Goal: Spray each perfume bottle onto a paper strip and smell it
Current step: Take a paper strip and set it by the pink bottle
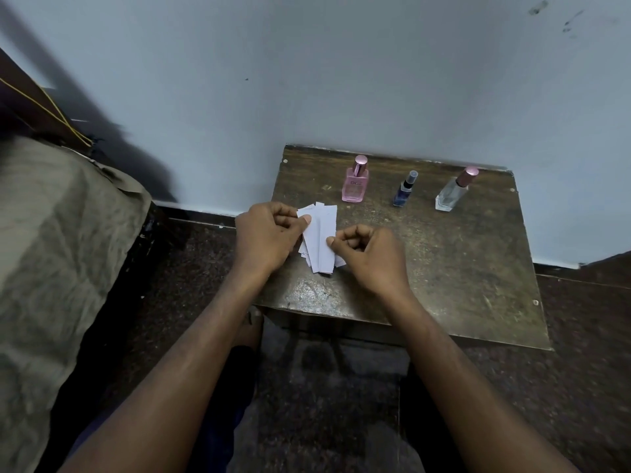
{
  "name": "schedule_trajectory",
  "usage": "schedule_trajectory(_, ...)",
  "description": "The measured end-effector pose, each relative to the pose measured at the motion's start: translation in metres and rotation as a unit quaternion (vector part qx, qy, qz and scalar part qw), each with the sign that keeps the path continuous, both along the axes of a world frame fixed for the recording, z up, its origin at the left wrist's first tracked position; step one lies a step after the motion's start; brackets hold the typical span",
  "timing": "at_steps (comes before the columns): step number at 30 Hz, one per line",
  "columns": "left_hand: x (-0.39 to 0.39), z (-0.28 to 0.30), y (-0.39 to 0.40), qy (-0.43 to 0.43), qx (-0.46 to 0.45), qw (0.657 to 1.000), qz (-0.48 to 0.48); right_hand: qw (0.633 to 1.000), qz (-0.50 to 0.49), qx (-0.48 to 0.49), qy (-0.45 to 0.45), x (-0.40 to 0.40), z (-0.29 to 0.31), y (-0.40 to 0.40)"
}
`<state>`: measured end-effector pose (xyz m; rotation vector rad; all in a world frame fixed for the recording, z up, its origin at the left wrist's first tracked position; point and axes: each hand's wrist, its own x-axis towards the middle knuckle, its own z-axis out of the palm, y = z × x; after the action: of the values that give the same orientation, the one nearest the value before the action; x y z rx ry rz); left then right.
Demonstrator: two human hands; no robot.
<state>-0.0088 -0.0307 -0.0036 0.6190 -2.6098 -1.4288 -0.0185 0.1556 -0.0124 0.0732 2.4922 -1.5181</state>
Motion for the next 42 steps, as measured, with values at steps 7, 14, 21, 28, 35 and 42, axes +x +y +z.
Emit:
schedule_trajectory(7,0.006,0.017,0.008,0.02,0.069,0.995,-0.063,0.981,-0.009,-0.174,-0.081,0.001,0.018,0.014)
schedule_trajectory(14,0.003,0.012,0.007,-0.049,0.253,0.955,-0.149,0.992,0.018,-0.124,0.004,0.005,0.027,0.01)
schedule_trajectory(21,-0.002,0.009,0.012,-0.043,0.283,0.956,-0.07,0.874,0.265,0.212,0.347,-0.006,0.019,0.042)
schedule_trajectory(28,0.002,0.003,0.01,-0.063,0.265,0.958,-0.091,0.865,0.271,0.145,0.398,-0.005,0.01,0.042)
schedule_trajectory(35,0.009,0.004,0.012,-0.026,0.24,0.962,-0.128,0.952,0.131,-0.02,0.277,0.001,0.014,0.038)
schedule_trajectory(42,0.005,0.005,0.015,0.004,0.16,0.966,-0.202,0.956,-0.012,-0.189,0.222,-0.006,0.027,0.034)
